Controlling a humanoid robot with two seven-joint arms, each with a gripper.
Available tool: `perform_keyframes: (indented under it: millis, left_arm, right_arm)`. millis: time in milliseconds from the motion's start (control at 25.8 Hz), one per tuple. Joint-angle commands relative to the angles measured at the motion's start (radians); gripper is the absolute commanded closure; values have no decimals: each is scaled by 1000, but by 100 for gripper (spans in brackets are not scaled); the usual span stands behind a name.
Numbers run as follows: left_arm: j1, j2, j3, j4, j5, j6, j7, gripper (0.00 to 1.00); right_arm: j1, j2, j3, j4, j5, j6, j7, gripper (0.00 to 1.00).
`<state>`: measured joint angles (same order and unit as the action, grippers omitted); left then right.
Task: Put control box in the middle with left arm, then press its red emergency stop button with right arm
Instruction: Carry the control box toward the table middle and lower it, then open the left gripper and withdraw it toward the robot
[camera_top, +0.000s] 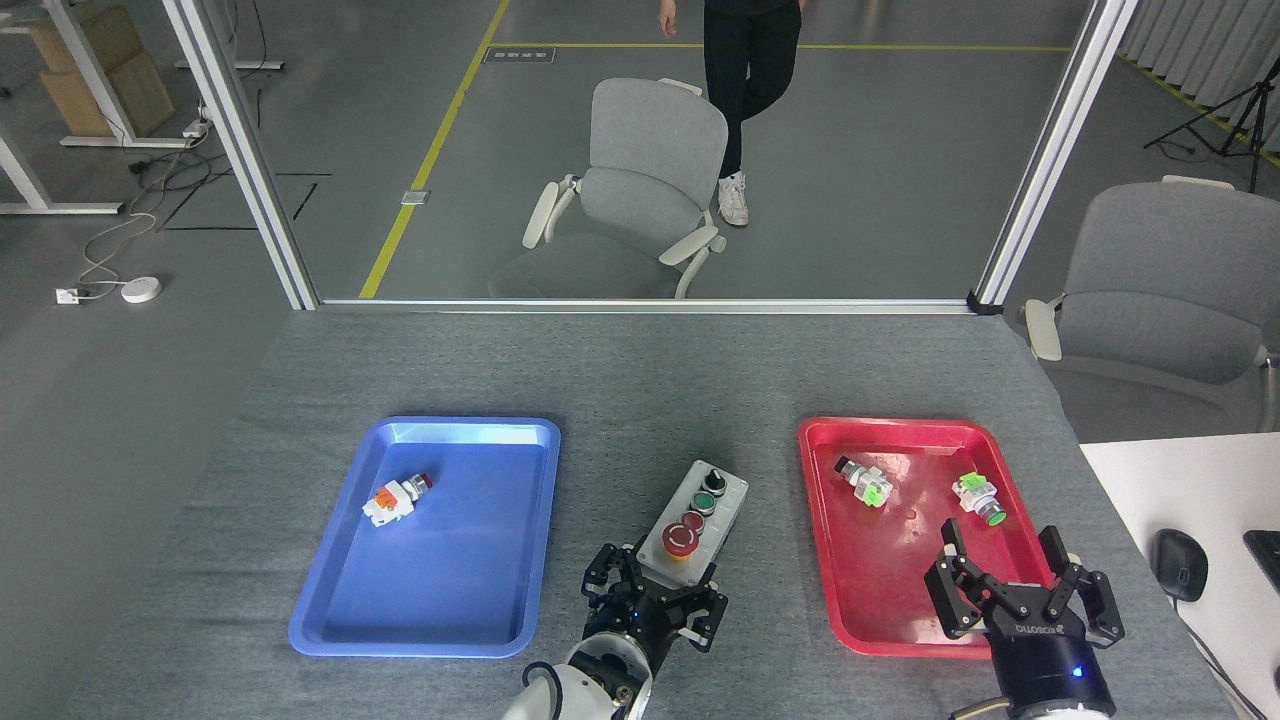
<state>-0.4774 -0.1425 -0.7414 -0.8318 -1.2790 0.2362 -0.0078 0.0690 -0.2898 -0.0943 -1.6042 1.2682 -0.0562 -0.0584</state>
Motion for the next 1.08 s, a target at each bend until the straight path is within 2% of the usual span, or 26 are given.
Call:
perform_keyframes:
  millis: [0, 39, 155, 194, 232, 426, 658, 775, 813, 930, 1046]
  left_arm:
    - [2, 1, -16, 16, 9, -15, -12, 100]
    - [0, 1, -18, 16, 13, -20, -15, 92]
    - [0, 1, -18, 11, 18, -5, -12, 27]
    - [2, 3, -16, 6, 18, 6, -3, 10]
    - [2, 3, -13, 3, 18, 17, -1, 4]
    - [57, 29, -4, -92, 18, 2, -1, 1]
    - [318, 308, 125, -541, 41, -58, -9, 1]
    - [474, 419, 295, -710, 63, -158, -1, 1]
    - [522, 435, 361, -741, 73, -212, 0, 1]
    - [629, 434, 588, -799, 102, -385, 0, 1]
    - [640, 406, 772, -839, 144, -476, 0, 1]
  right_arm:
    - [-2, 0, -1, 10, -1, -1, 0, 2]
    - [-2, 0, -1, 12, -1, -1, 0, 2]
    - [-2, -2, -1, 12, -1, -1, 0, 2]
    - [-2, -2, -1, 12, -1, -1, 0, 2]
    - [-2, 0, -1, 12, -1, -1, 0, 2]
    - [-2, 3, 1, 12, 0, -1, 0, 2]
    - [-9, 4, -1, 13, 2, -4, 0, 2]
    - [-11, 6, 2, 13, 2, -14, 0, 2]
    - [-11, 6, 2, 13, 2, -16, 0, 2]
    - [-12, 21, 4, 13, 11, -17, 0, 2]
    - [-12, 27, 11, 13, 17, -19, 0, 2]
